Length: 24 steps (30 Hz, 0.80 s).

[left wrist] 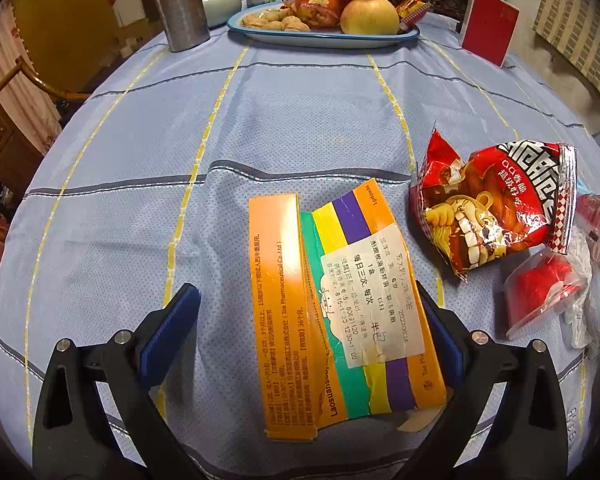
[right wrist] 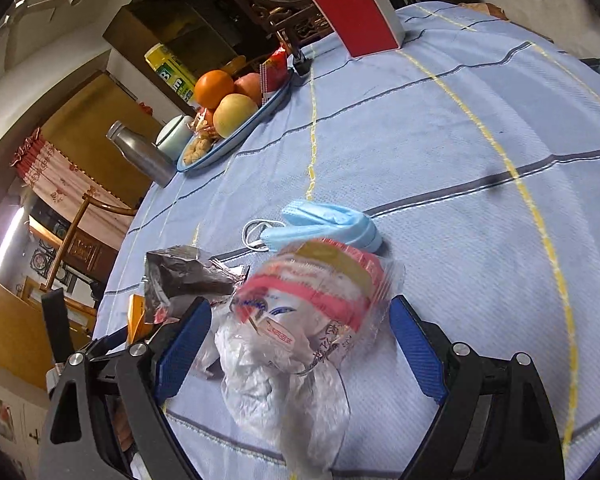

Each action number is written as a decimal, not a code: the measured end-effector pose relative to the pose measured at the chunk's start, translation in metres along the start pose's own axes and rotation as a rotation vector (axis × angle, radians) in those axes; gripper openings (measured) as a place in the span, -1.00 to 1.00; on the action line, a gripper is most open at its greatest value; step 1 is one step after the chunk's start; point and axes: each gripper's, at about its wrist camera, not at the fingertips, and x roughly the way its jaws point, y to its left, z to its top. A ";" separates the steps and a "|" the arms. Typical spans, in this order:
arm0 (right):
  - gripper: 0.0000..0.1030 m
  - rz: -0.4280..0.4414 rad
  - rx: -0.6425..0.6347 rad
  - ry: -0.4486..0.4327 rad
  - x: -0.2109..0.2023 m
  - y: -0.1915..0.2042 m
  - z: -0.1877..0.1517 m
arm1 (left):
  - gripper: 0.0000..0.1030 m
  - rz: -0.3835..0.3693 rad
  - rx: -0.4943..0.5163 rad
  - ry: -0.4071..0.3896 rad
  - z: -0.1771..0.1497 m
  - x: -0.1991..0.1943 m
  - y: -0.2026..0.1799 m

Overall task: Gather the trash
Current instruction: 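Grasp the clear plastic bag with the right tool while the left tool grasps the orange medicine box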

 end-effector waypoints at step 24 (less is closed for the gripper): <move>-0.03 -0.003 -0.012 -0.037 0.006 -0.015 0.006 | 0.90 0.000 0.001 0.002 0.000 -0.001 0.000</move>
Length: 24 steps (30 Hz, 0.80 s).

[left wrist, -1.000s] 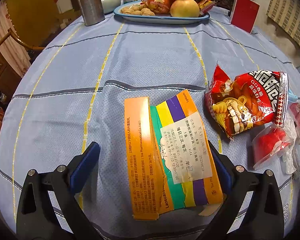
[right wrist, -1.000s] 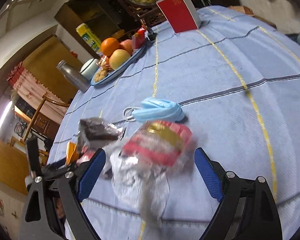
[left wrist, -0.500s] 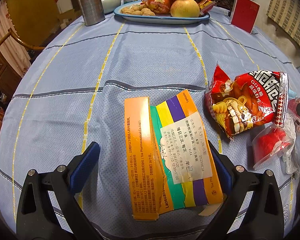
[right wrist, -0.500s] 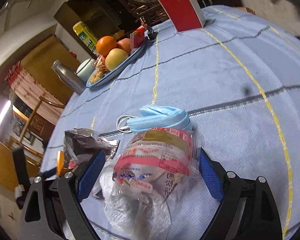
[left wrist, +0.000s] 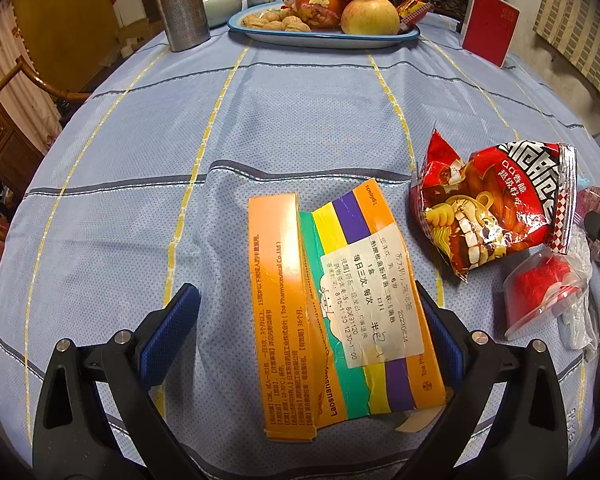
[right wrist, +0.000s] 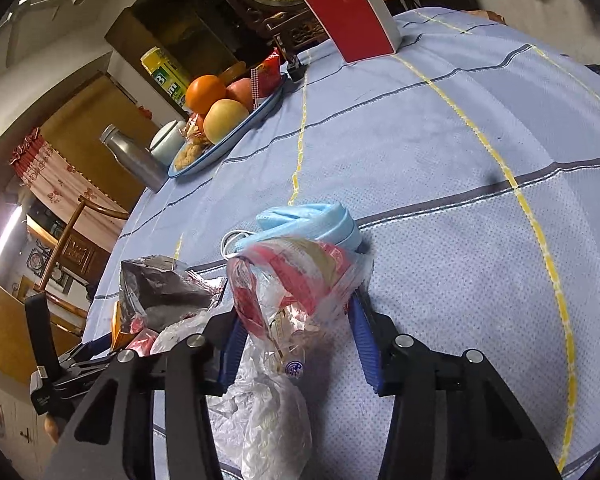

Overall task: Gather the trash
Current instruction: 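Grasp the clear plastic bag with the right tool while the left tool grasps the orange medicine box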

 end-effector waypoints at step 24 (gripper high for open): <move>-0.03 0.028 0.024 -0.004 -0.006 -0.006 -0.008 | 0.23 -0.228 0.025 -0.113 -0.004 -0.038 -0.004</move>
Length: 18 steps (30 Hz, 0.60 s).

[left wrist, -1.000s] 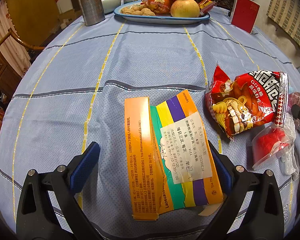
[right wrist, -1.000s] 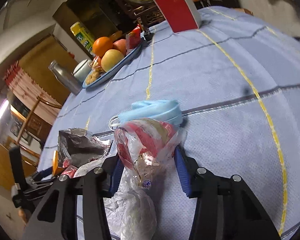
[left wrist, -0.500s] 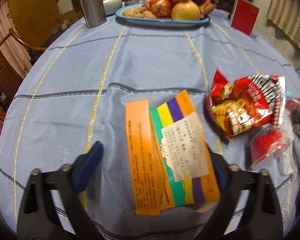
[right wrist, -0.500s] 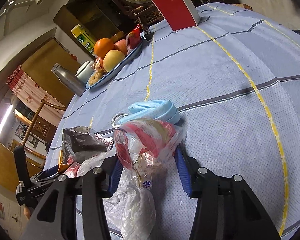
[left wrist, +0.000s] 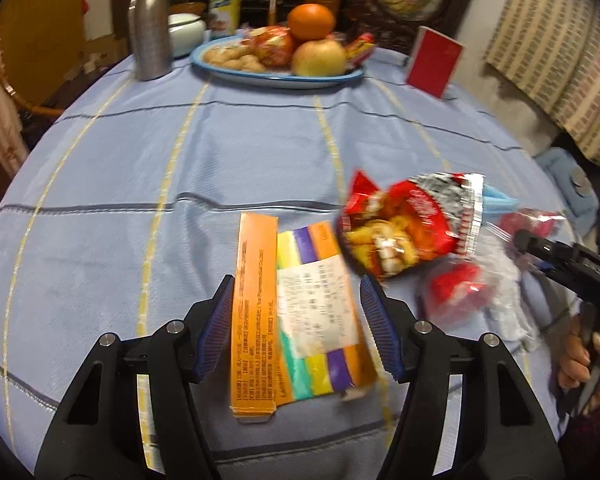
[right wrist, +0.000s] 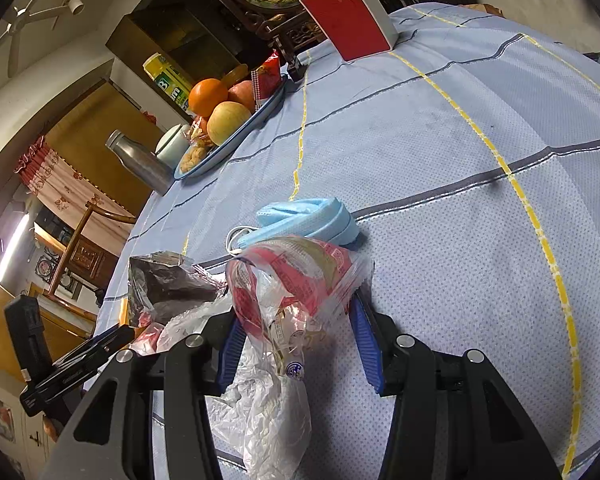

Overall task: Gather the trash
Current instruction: 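Grasp the clear plastic bag with the right tool while the left tool grasps the orange medicine box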

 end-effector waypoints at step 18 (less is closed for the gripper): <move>-0.08 0.001 -0.002 0.003 -0.001 0.001 0.000 | 0.52 0.185 0.089 0.094 -0.003 0.033 -0.015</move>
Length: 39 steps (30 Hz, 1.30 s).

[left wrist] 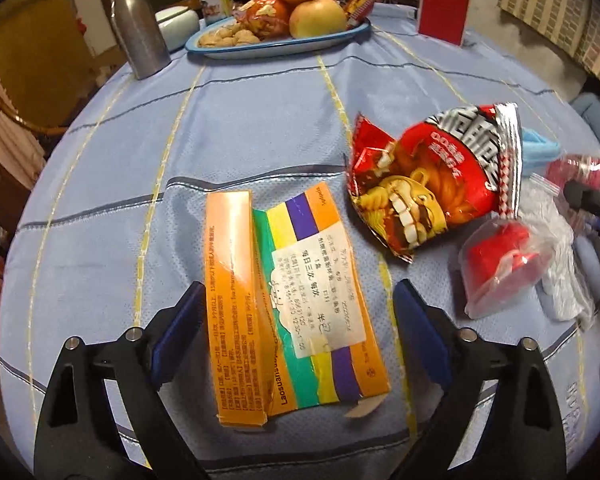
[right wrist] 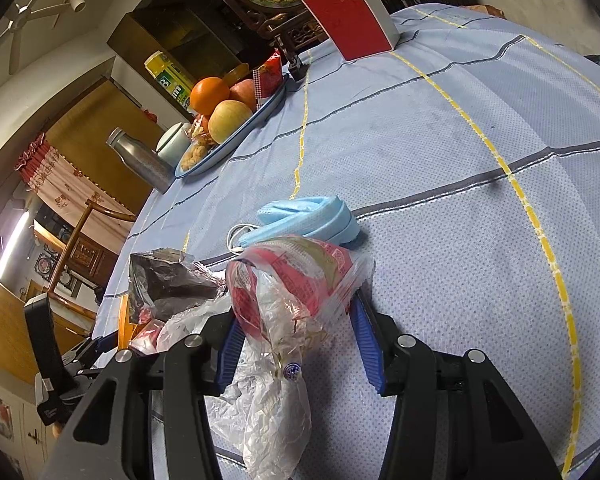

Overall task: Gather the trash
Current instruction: 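Grasp the clear plastic bag with the right tool while the left tool grasps the orange medicine box, then carry the bag and box to the red wastebasket and open both tools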

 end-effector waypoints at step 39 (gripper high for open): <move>-0.29 -0.224 0.203 -0.407 -0.348 -0.131 -0.250 | 0.12 -0.559 0.358 -0.264 -0.118 -0.181 -0.236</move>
